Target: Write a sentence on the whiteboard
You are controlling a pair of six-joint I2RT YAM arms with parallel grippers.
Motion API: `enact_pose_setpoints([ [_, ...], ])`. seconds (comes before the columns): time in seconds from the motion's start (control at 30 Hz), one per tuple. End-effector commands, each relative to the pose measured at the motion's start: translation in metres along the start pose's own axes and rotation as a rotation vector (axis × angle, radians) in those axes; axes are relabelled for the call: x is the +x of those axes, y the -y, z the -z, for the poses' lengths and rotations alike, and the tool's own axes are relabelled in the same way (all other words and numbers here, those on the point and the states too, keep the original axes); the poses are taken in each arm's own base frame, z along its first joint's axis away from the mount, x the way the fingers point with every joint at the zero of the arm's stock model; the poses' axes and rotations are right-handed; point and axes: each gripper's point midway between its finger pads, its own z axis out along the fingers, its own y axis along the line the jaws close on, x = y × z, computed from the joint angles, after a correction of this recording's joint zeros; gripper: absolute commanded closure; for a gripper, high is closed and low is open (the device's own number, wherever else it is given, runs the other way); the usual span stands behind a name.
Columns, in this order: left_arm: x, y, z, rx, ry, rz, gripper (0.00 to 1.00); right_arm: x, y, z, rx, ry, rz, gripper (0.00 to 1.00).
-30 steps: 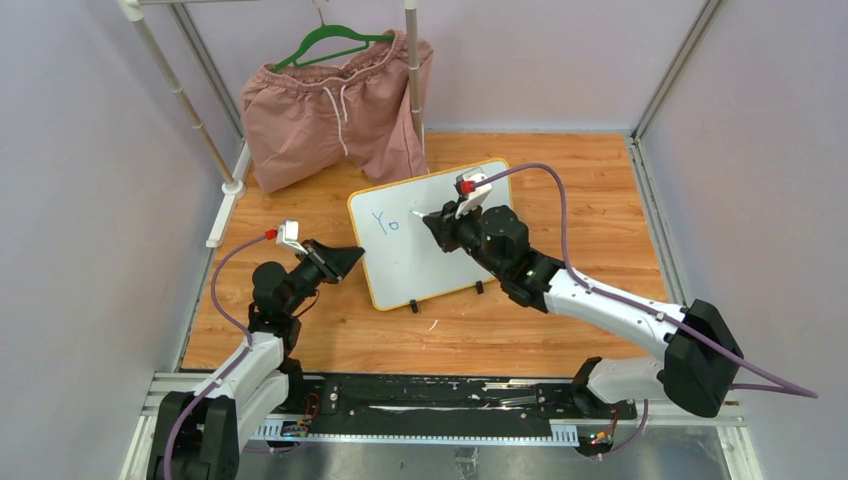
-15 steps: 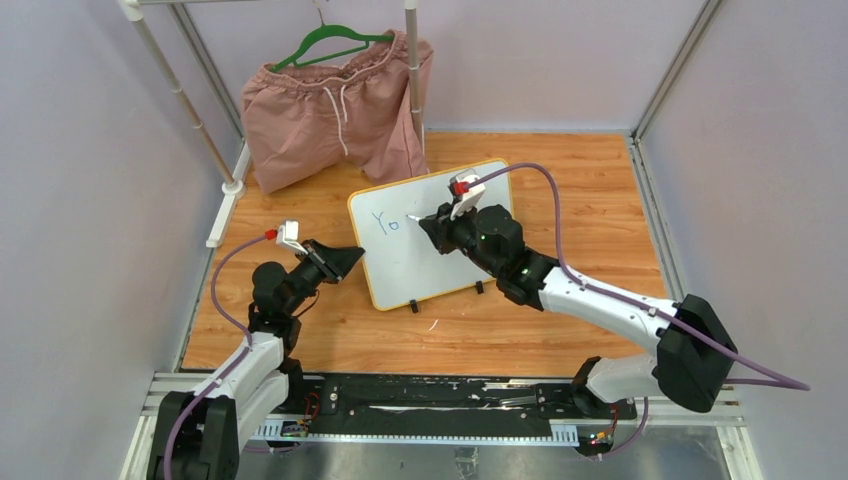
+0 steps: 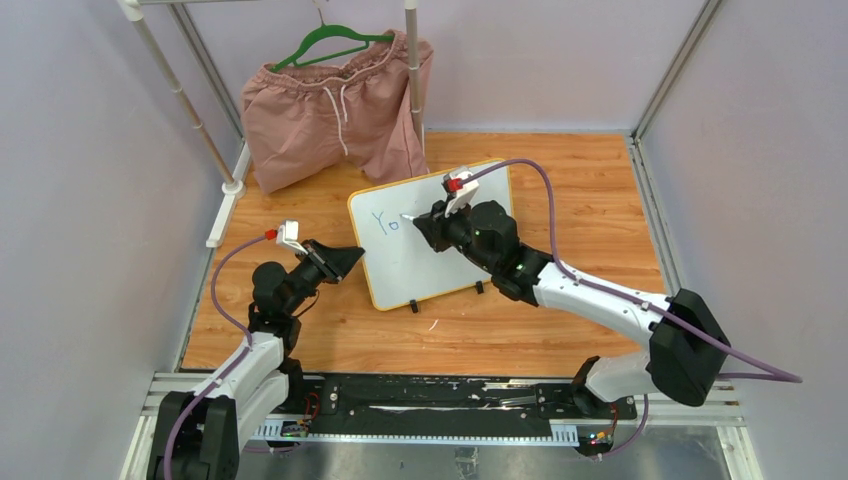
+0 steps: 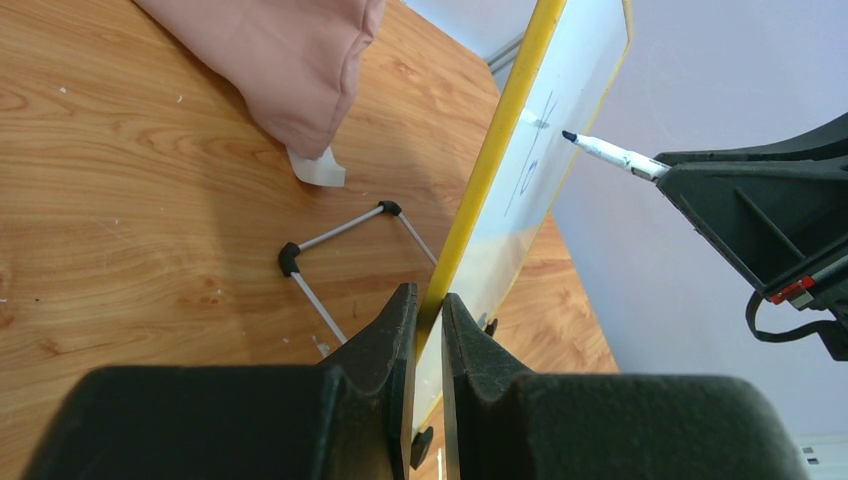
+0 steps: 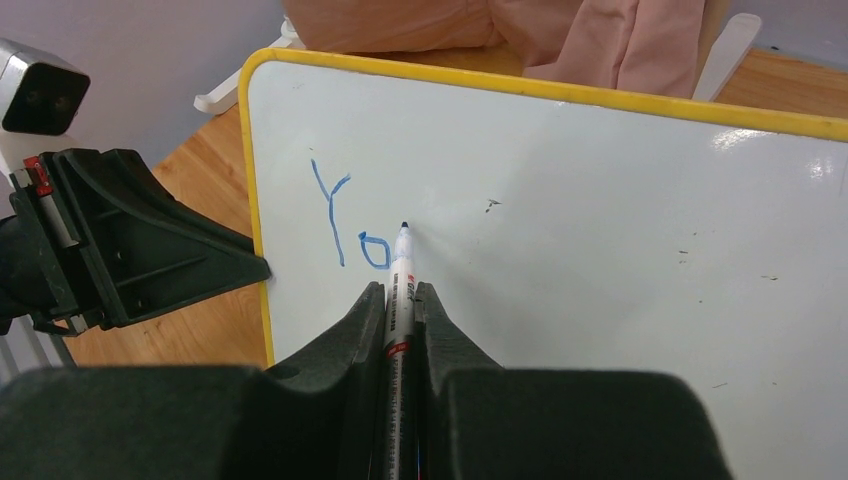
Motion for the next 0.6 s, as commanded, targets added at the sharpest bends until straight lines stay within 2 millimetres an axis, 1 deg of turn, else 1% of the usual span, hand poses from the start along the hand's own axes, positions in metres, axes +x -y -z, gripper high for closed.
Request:
enact_pose_setpoints([
  [0.0,-0.006,0.009,0.001,0.039,0.029,-0.022,1.00,-0.019,-0.002,-0.006,-0.001,0.041,-0.018,1.00],
  [0.2,-0.007,0.010,0.001,0.041,0.031,-0.023,1.00,-0.017,0.001,-0.008,0.012,0.035,-0.021,1.00],
  [0.57,-0.007,0.010,0.001,0.042,0.033,-0.024,1.00,0.001,0.007,-0.007,0.039,-0.016,-0.019,1.00],
])
